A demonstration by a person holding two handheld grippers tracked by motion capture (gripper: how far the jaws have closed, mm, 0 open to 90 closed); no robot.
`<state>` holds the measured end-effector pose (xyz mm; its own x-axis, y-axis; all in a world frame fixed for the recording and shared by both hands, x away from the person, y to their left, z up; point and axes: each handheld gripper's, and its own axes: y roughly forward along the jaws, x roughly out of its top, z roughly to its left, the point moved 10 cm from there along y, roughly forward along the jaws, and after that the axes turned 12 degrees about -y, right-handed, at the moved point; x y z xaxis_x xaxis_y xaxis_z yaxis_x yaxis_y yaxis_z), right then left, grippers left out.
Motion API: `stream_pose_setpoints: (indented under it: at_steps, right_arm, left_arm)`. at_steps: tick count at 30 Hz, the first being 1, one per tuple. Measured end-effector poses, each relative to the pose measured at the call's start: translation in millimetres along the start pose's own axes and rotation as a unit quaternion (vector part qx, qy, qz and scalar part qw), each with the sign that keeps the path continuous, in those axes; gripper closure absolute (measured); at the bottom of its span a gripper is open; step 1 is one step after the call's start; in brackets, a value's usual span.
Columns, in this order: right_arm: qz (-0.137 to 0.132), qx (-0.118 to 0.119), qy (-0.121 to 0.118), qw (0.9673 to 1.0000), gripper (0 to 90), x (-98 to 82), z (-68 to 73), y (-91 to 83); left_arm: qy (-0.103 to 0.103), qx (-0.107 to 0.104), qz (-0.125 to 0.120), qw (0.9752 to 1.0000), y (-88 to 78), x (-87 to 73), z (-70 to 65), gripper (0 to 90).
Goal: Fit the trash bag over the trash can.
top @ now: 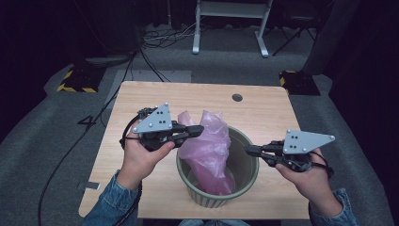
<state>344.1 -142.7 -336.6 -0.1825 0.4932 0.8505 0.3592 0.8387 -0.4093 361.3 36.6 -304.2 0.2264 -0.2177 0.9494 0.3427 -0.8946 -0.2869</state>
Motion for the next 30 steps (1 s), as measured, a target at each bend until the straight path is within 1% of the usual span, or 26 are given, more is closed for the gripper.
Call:
stream_pose_setpoints:
  at_steps: [1, 2, 3, 4, 5, 6, 7, 8, 9, 10, 11, 12, 13, 14, 15, 16, 18, 21, 22, 23, 24, 25, 27, 28, 30]
  right_arm:
    - [-0.012, 0.011, 0.023, 0.9996, 89.7, 2.8, -0.2, 1.1]
    - [-0.017, 0.014, 0.03, 0.9993, 79.0, 4.7, -0.4, 2.4]
    - [-0.019, 0.011, 0.037, 0.9991, 67.1, 6.7, -1.4, 5.4]
    - [-0.019, 0.011, 0.037, 0.9991, 67.1, 6.7, -1.4, 5.4]
    - [-0.02, 0.008, 0.038, 0.999, 59.7, 8.8, -2.4, 9.2]
    - [-0.022, 0.004, 0.039, 0.999, 54.6, 11.8, -2.6, 13.9]
    - [-0.026, 0.005, 0.036, 0.999, 51.9, 16.4, -2.0, 20.4]
    - [-0.028, 0.008, 0.032, 0.9991, 62.3, 19.0, -1.2, 23.1]
    - [-0.028, 0.008, 0.032, 0.9991, 62.3, 19.0, -1.2, 23.1]
    - [-0.029, 0.017, 0.021, 0.9992, 77.2, 21.7, 0.9, 24.4]
    - [-0.033, 0.026, 0.015, 0.999, 82.7, 25.4, 3.0, 25.1]
    - [-0.035, 0.025, 0.01, 0.999, 89.1, 27.8, 3.2, 25.2]
    - [-0.035, 0.02, -0.004, 0.9992, 90.0, 31.2, 2.8, 25.0]
    - [-0.035, 0.02, -0.004, 0.9992, 90.0, 31.2, 2.8, 25.0]
    - [-0.036, 0.018, -0.007, 0.9992, 90.0, 32.3, 2.8, 24.9]
    - [-0.033, 0.015, -0.011, 0.9993, 90.0, 33.0, 2.8, 24.6]
    - [-0.027, 0.01, -0.02, 0.9994, 90.0, 33.7, 2.7, 25.6]
    - [-0.022, 0.01, -0.027, 0.9993, 90.0, 34.4, 4.7, 27.4]
    - [-0.024, 0.013, -0.027, 0.9993, 90.0, 35.8, 7.0, 29.1]
    - [-0.024, 0.013, -0.027, 0.9993, 90.0, 35.8, 7.0, 29.1]
    - [-0.025, 0.016, -0.03, 0.9991, 90.0, 36.5, 9.2, 30.3]
    - [-0.025, 0.016, -0.03, 0.9991, 90.0, 36.5, 9.2, 30.3]
    - [-0.024, 0.018, -0.032, 0.999, 90.0, 34.7, 10.2, 29.2]
    - [-0.022, 0.017, -0.032, 0.9991, 90.0, 33.1, 10.0, 28.2]
    - [-0.019, 0.015, -0.031, 0.9992, 90.0, 29.5, 9.4, 25.7]
  left_arm:
    - [0.003, -0.002, 0.001, 1.0, 1.2, -0.4, -1.9, 89.6]
    - [0.011, -0.009, 0.003, 0.9999, 4.8, -0.4, -6.9, 89.6]
    - [0.011, -0.009, 0.003, 0.9999, 4.8, -0.4, -6.9, 89.6]
    - [0.014, -0.011, 0.005, 0.9998, 7.3, -0.5, -9.8, 89.6]
    - [0.017, -0.017, 0.007, 0.9997, 10.6, -0.3, -13.4, 89.5]
    - [0.019, -0.023, 0.008, 0.9995, 13.3, -0.1, -16.5, 89.5]
    - [0.02, -0.027, 0.01, 0.9994, 15.2, -0.1, -18.5, 89.5]
    - [0.022, -0.031, 0.013, 0.9992, 17.8, -0.2, -20.9, 89.2]
    - [0.024, -0.035, 0.016, 0.999, 20.2, -0.4, -23.2, 89.2]
    - [0.027, -0.04, 0.022, 0.9986, 22.6, -0.9, -25.8, 88.6]
    - [0.029, -0.044, 0.027, 0.9983, 24.0, -1.5, -27.5, 86.6]
    - [0.031, -0.045, 0.029, 0.9981, 25.1, -1.8, -28.5, 82.8]
    - [0.036, -0.044, 0.033, 0.9978, 26.9, -2.0, -29.5, 65.2]
    - [0.038, -0.043, 0.037, 0.9977, 28.0, -2.1, -29.8, 65.2]
    - [0.039, -0.043, 0.044, 0.9973, 29.9, -2.7, -31.3, 57.6]
    - [0.04, -0.045, 0.048, 0.9971, 30.8, -2.7, -32.4, 52.8]
    - [0.038, -0.051, 0.05, 0.9967, 33.7, -1.0, -36.3, 48.4]
    - [0.038, -0.062, 0.056, 0.9958, 38.7, 1.3, -42.9, 49.9]
    - [0.038, -0.067, 0.063, 0.995, 40.6, 0.9, -45.4, 64.4]
    - [0.038, -0.069, 0.069, 0.9945, 42.6, 0.2, -46.9, 64.4]
    - [0.039, -0.062, 0.074, 0.9946, 44.3, -0.4, -46.4, 76.7]
    - [0.045, -0.055, 0.074, 0.9947, 45.1, 0.0, -44.7, 76.7]
    - [0.026, -0.06, 0.055, 0.9964, 42.1, 4.4, -42.0, 86.3]
    - [0.021, -0.055, 0.045, 0.9973, 40.0, 6.5, -38.7, 88.8]
    - [0.015, -0.044, 0.034, 0.9983, 36.1, 8.5, -33.4, 89.9]
